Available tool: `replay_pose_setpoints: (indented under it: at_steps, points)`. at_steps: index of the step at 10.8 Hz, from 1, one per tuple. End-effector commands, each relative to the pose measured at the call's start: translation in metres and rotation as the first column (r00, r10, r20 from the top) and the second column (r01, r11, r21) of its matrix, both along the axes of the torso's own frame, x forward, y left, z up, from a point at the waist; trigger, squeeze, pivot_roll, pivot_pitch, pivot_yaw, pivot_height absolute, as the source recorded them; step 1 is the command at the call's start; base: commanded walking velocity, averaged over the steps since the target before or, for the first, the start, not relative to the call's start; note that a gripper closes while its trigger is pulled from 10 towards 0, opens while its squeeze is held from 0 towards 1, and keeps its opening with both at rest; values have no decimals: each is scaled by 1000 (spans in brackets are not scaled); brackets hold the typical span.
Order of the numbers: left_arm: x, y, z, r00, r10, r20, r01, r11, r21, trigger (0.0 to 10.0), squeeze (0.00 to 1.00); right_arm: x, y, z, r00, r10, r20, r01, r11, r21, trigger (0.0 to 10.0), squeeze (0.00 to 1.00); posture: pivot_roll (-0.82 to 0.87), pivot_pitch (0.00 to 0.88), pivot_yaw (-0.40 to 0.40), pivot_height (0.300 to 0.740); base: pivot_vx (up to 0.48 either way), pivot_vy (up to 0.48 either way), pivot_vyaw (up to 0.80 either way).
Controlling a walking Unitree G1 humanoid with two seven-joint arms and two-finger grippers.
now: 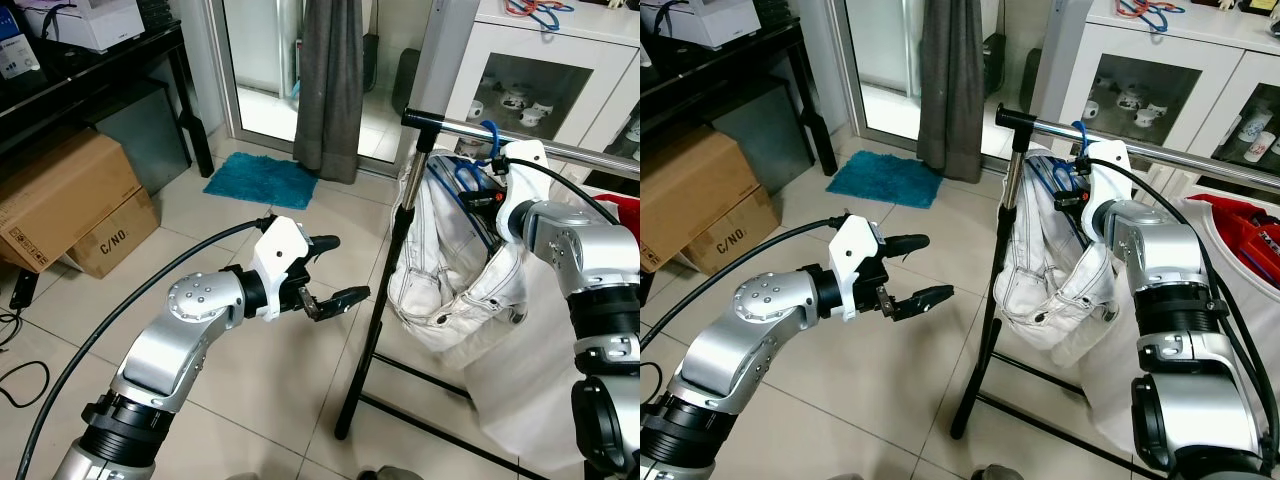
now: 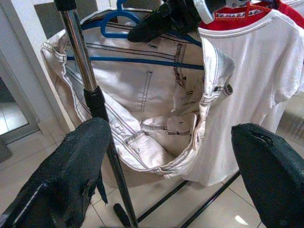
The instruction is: Hang hanger
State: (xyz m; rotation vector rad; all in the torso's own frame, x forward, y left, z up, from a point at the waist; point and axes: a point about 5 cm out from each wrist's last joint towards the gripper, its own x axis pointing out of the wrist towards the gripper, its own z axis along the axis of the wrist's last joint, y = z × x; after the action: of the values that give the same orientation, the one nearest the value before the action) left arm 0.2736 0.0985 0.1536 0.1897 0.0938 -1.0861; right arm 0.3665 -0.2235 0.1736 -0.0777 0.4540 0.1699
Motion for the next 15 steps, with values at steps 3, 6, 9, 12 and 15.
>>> replay_pose_setpoints:
  at_steps: [3,6,9,12,15]
  points:
    - [0,0,1,1000,-7,16,7,1000,22,10000,0,3,2,5,1000,12,26,-12,1000,3,0,0,-13,0,-6,740,0,0,0]
    - [0,-1,0,1000,-10,15,10,1000,30,10000,0,2,5,0,999,40,28,-40,999,-4,0,0,-15,0,-5,740,0,0,0]
    - [1,-1,1,1000,-1,19,0,1000,27,10000,0,2,9,0,996,67,54,-67,998,1,0,0,-9,0,-3,740,0,0,0]
    - [5,2,2,994,94,60,-95,995,21,10000,0,-6,7,21,972,113,205,-123,992,36,0,0,-1,0,-6,740,0,0,0]
    - [8,0,6,990,112,87,-113,994,4,10000,0,-15,3,29,957,122,262,-141,988,56,0,0,-5,0,2,740,0,0,0]
